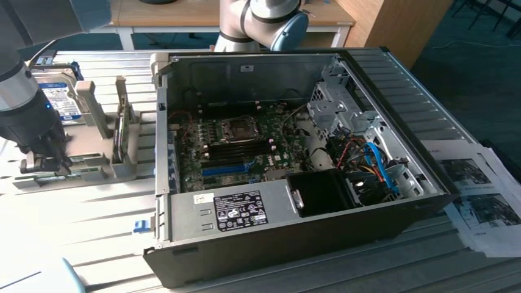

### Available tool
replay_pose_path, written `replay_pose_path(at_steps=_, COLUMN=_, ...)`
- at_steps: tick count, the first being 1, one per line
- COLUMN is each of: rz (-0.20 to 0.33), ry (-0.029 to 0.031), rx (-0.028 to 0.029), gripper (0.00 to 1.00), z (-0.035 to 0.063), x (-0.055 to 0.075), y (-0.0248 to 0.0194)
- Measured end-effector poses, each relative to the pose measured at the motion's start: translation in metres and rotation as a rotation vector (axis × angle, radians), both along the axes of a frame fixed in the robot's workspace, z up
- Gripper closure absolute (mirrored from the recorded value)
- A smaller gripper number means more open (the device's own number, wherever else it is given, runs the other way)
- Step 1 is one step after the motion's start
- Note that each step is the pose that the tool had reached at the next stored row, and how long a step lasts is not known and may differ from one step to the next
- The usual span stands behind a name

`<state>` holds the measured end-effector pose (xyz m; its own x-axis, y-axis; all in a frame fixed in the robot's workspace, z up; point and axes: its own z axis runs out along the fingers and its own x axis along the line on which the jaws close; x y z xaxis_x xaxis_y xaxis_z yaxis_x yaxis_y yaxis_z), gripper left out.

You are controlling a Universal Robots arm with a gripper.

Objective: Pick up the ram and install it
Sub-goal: 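Pick up the ram and move it above insertion slot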

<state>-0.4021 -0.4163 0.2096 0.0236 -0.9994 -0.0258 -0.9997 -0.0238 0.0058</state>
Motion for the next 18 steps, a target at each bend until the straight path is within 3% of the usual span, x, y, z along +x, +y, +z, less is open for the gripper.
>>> replay_pose_path(at_steps=18, rz=0.000, ry=0.0000, rx=0.0006, gripper=0.75, z=-0.0009, x=0.0042, y=0.0014)
